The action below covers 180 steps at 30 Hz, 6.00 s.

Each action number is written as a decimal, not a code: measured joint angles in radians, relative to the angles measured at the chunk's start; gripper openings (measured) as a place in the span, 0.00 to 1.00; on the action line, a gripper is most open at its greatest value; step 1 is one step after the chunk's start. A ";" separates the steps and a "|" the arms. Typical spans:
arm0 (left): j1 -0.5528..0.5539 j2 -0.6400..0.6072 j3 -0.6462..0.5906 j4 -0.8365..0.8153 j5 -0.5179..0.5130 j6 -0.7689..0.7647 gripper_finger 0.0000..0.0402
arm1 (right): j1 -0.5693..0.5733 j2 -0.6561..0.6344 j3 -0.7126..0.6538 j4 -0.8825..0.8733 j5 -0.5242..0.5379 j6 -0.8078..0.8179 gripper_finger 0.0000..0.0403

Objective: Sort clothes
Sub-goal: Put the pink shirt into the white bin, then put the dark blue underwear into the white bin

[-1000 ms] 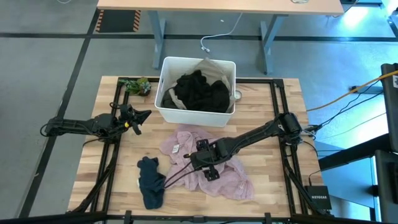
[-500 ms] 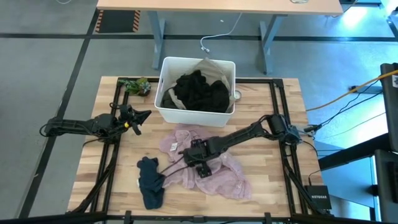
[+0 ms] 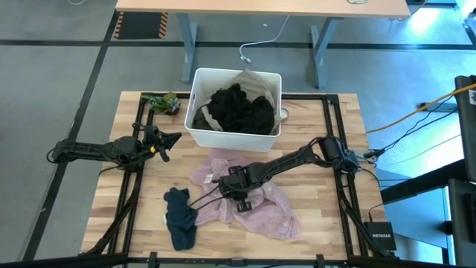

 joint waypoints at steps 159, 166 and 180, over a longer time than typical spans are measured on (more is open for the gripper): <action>0.000 0.077 0.000 0.000 0.056 -0.031 0.02 | -0.285 -0.509 0.370 0.234 0.567 -0.527 0.10; 0.000 0.077 0.000 0.000 0.056 -0.007 0.02 | -0.422 -0.488 0.349 0.073 0.557 -0.358 0.19; 0.000 0.074 0.000 0.001 0.054 0.047 0.02 | -0.487 -0.505 0.431 -0.263 0.558 -0.172 0.52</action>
